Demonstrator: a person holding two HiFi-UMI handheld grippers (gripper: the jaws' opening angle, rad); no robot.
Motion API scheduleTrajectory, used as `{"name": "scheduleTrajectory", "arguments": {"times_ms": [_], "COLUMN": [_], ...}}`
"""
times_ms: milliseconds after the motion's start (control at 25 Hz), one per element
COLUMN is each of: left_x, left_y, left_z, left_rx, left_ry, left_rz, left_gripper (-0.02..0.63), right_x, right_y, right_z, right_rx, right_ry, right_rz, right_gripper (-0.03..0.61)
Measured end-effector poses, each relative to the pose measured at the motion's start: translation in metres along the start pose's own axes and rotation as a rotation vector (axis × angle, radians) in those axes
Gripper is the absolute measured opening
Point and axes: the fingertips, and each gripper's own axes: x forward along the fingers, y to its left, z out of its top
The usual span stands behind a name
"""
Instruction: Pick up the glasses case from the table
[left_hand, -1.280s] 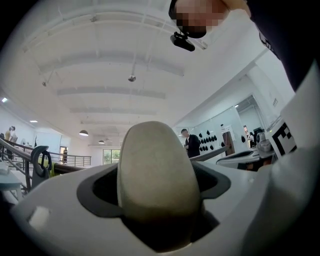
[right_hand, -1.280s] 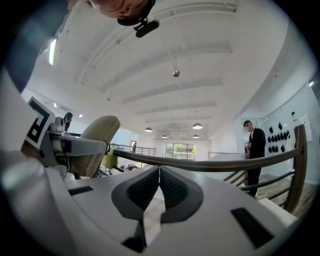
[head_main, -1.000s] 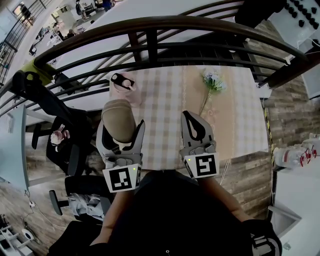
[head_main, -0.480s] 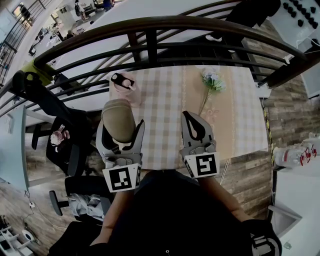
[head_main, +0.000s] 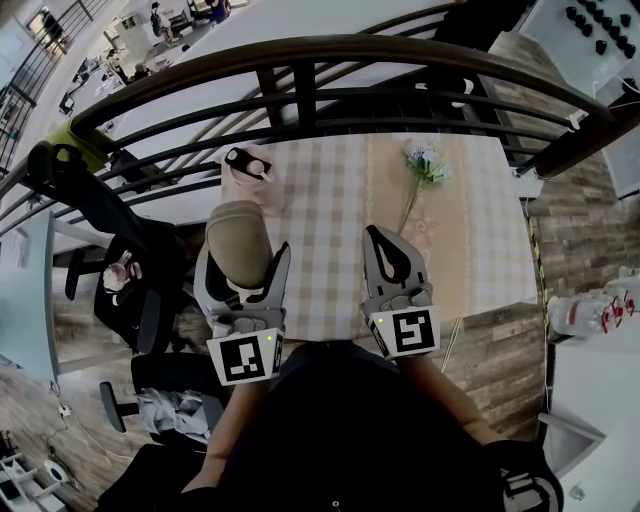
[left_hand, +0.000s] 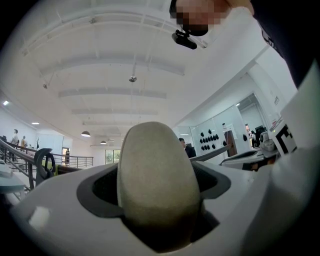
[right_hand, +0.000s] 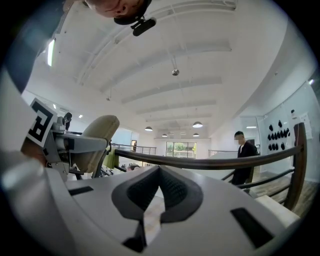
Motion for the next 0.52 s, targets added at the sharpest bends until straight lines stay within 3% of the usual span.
{"name": "scheduleTrajectory", "arguments": {"times_ms": [520], "left_x": [-0.0024], "left_y": [-0.0003], "left_z": [-0.0001], "left_rx": [-0.003], "left_ry": [0.001], "left_rz": [-0.003], "left_gripper": [0.436], "right_x": [-0.0019], "right_y": [0.0031], "right_z": [-0.0008], "right_rx": [-0.015], "right_ry": [0.004], "right_rz": [0.002], "right_gripper": [0.011]}}
